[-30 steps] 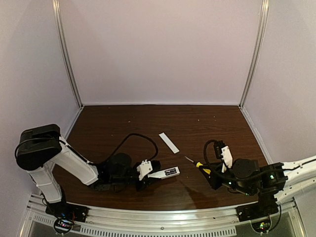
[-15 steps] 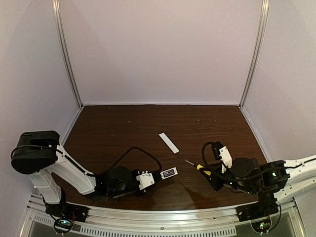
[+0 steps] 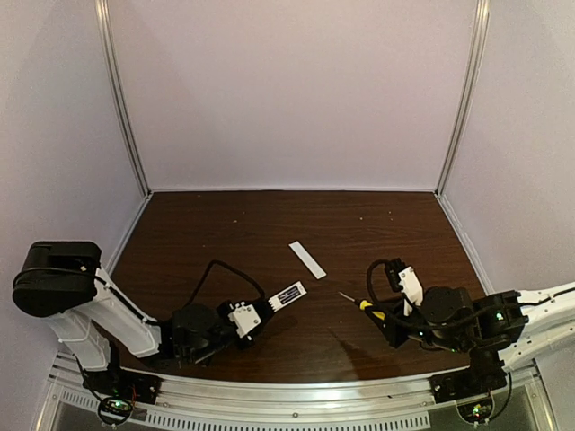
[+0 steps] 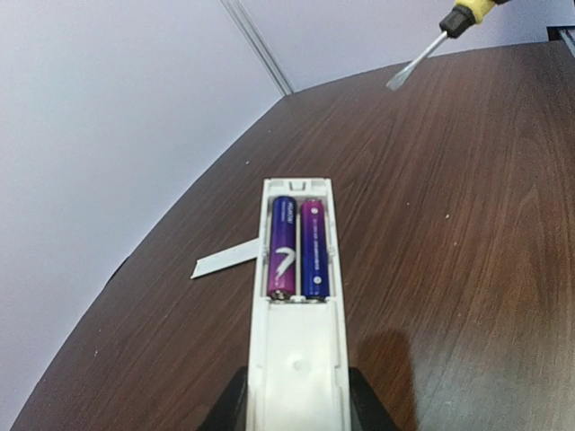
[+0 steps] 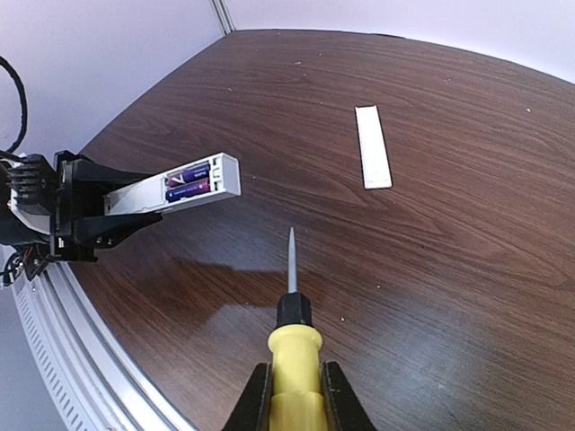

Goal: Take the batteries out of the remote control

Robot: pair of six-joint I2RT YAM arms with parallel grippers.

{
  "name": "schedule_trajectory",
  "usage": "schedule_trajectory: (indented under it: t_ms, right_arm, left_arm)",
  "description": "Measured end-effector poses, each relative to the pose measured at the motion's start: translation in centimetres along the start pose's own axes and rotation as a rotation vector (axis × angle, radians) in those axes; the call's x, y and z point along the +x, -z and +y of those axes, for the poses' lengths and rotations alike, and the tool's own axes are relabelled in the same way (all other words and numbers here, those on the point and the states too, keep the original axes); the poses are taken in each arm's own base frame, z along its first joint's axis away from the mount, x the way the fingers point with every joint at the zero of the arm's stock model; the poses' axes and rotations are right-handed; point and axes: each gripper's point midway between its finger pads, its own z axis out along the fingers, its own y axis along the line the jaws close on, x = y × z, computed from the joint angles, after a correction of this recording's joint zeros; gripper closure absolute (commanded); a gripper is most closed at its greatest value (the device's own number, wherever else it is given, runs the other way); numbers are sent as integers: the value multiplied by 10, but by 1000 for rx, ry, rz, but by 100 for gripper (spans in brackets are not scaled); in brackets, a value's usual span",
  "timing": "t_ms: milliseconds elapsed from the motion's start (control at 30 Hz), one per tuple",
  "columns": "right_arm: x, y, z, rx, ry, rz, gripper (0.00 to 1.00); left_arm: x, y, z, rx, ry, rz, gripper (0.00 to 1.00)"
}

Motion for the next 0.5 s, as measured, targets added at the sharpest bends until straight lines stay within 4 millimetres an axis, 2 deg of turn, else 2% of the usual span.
schedule_trajectory:
  t_ms: [100, 300, 500]
  right_arm:
    - [2, -1, 0, 3, 11, 5, 100]
    - [4, -3, 1, 6, 24, 16, 100]
    - [5, -9, 7, -1, 28, 31, 100]
  left_arm:
    - [-13, -5, -4, 25, 8, -29, 100]
    - [-10, -11, -11, 56, -21, 10, 100]
    - [-12, -15, -4, 14, -4, 34, 100]
